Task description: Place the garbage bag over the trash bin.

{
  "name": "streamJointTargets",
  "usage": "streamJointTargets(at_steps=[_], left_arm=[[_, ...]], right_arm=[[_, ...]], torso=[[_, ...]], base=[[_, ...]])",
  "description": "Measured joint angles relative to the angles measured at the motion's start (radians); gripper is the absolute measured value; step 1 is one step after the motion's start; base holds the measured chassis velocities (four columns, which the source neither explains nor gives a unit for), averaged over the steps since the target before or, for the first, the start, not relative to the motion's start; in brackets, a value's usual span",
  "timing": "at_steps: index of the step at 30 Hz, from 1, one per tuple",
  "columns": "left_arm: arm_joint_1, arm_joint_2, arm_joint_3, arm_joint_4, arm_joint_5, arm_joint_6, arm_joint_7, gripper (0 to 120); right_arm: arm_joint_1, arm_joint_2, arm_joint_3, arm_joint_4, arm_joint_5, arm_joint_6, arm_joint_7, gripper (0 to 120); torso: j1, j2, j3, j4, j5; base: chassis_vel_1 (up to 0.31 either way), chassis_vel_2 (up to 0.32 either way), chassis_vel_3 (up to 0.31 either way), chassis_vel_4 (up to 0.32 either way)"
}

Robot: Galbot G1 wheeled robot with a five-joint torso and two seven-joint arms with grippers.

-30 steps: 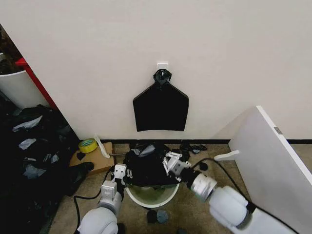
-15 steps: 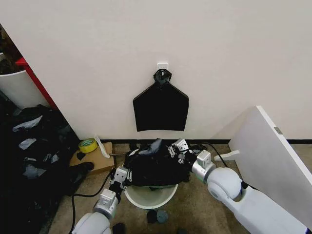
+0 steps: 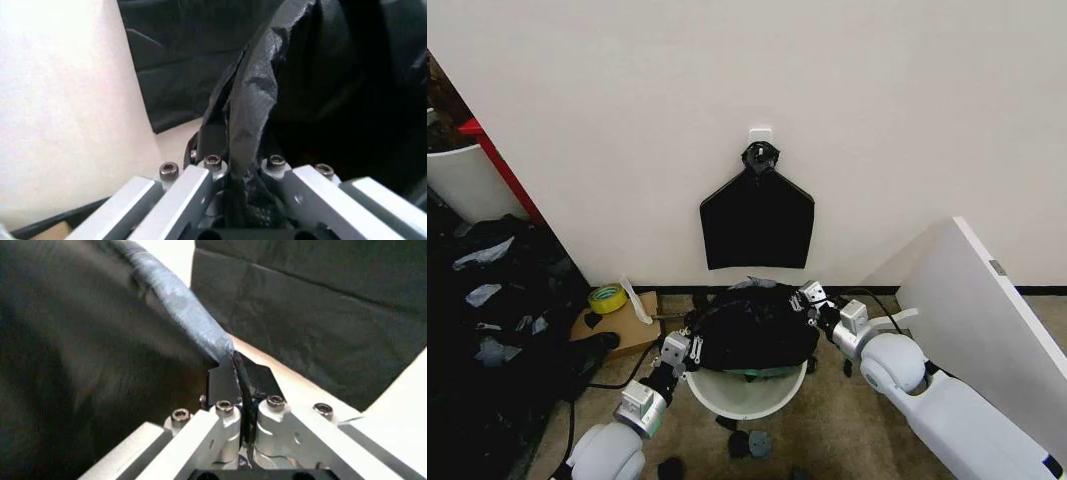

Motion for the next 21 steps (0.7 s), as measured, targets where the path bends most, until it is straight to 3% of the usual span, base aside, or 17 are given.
streamJointTargets(at_steps=[6,12,17,21], left_arm=[[-0.024,-0.009,-0.025,0.003,-0.083,-0.004,0.012,1],[-0.026,-0.023,-0.054,0.002,-0.126,-0.005,0.027,1],[-0.029,-0.043,-0.077,0.000,-0.146,-0.006,0.029,1],[-0.027,-0.063,-0.084,0.003,-0.148,-0.008,0.031,1]], right_arm=[[-0.023,-0.004,0.027,-0.074,0.037,0.178,-0.172,0],[-0.034,-0.001,0.029,-0.105,0.075,0.249,-0.244,0],[-0.048,0.000,0.031,-0.116,0.119,0.269,-0.226,1],[-0.077,-0.009,0.027,-0.058,0.255,0.259,-0.119,18]], torso=[[0.000,0.000,0.000,0.0000,0.0000],[0.000,0.000,0.000,0.0001,0.0000],[0.000,0.000,0.000,0.0001,0.0001],[0.000,0.000,0.000,0.0000,0.0000]], base=[[0.000,0.000,0.000,0.000],[0.000,0.000,0.000,0.000],[0.000,0.000,0.000,0.000],[0.000,0.000,0.000,0.000]])
